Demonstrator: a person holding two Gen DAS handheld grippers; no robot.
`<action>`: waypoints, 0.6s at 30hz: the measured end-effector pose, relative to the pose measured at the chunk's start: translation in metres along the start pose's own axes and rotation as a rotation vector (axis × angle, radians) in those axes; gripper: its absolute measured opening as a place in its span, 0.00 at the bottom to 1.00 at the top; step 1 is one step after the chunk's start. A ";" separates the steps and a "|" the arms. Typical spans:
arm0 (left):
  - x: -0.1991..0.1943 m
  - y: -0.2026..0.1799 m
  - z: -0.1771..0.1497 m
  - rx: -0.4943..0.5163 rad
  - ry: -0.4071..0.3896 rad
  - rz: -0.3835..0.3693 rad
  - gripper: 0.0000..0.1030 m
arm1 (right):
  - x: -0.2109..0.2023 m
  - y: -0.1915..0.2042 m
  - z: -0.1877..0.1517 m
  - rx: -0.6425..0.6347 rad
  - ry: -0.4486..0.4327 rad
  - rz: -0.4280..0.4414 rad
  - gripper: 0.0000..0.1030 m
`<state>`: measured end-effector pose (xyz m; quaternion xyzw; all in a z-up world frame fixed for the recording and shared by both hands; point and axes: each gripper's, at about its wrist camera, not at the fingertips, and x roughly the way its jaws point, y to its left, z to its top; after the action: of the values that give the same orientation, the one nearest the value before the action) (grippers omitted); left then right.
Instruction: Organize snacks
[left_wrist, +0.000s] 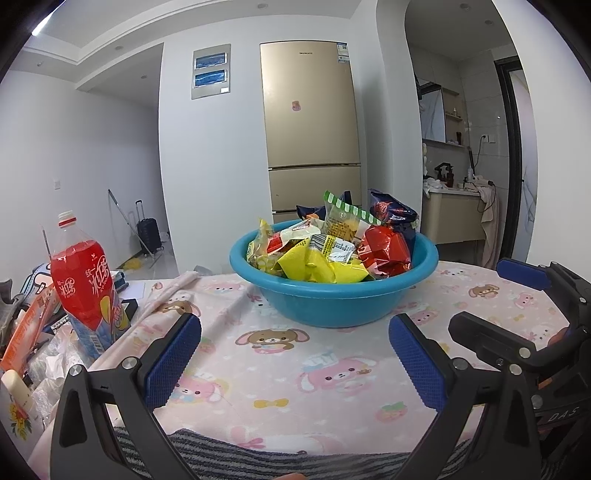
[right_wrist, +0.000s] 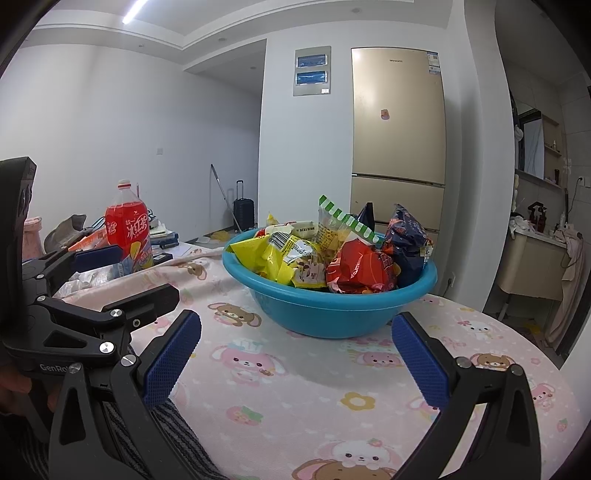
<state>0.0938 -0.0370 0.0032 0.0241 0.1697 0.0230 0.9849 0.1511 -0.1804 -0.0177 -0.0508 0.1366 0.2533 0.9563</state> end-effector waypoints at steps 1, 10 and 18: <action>0.000 0.000 0.000 0.000 0.001 0.000 1.00 | 0.000 0.000 0.000 -0.001 0.000 0.000 1.00; -0.001 -0.001 0.000 0.004 -0.001 0.007 1.00 | 0.000 0.000 0.000 0.001 0.001 0.000 1.00; -0.002 -0.002 -0.001 0.007 -0.003 0.016 1.00 | 0.002 0.000 -0.001 -0.002 0.008 0.002 1.00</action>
<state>0.0914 -0.0388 0.0025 0.0289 0.1679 0.0302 0.9849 0.1529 -0.1799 -0.0194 -0.0527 0.1402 0.2542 0.9555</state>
